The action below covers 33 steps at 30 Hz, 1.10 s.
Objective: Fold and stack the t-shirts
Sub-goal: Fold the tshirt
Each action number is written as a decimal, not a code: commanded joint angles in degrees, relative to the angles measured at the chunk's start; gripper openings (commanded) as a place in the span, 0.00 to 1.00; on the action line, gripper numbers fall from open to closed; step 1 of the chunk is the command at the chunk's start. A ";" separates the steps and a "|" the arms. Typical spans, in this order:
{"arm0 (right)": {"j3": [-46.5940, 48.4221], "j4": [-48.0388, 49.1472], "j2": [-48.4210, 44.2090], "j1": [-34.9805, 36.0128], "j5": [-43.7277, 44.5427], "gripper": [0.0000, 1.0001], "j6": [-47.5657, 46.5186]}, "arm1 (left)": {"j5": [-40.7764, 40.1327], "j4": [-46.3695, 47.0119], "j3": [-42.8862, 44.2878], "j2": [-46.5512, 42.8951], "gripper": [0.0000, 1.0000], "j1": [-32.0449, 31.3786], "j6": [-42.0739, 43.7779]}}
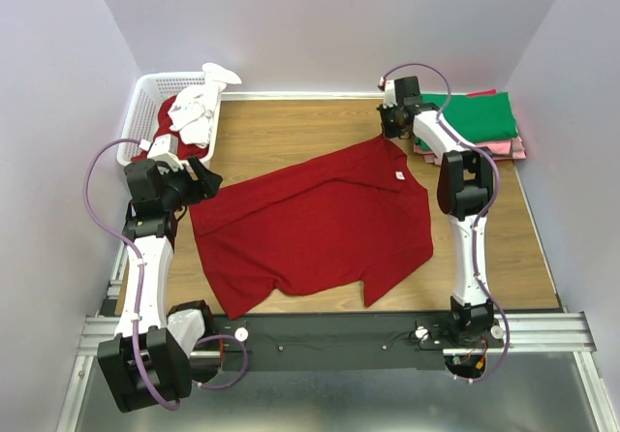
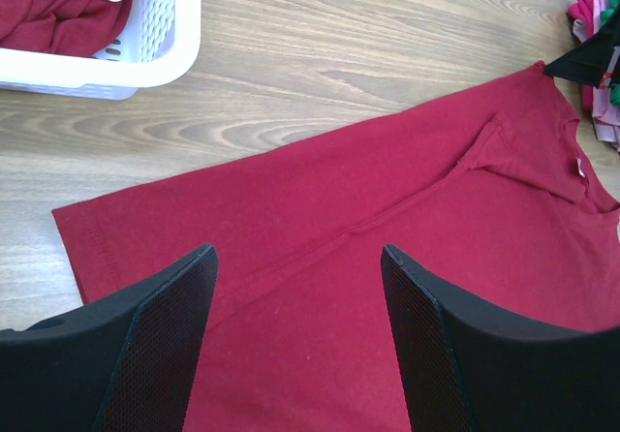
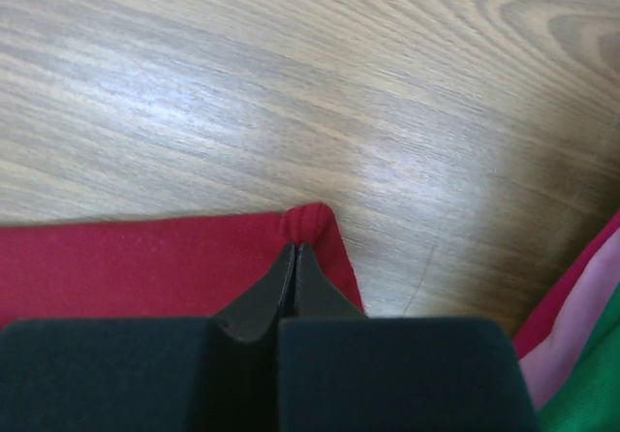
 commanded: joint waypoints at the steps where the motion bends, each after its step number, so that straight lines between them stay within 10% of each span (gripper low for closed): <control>1: 4.00 1.88 -0.36 -1.44 -0.18 0.00 5.72 | 1.47 1.12 -0.89 -0.11 0.76 0.10 -0.17; 19: 16.93 4.17 9.57 -3.73 2.36 0.03 11.10 | 4.02 1.56 -0.63 0.33 0.76 0.10 0.44; 28: 17.82 4.61 6.69 -3.73 0.62 0.68 5.66 | 4.92 0.77 -2.91 -3.09 0.72 -7.86 -5.87; 33: 1.62 4.52 -9.29 -3.56 -19.21 1.00 -4.62 | -3.88 -7.30 -4.58 -10.83 0.71 -19.66 -14.66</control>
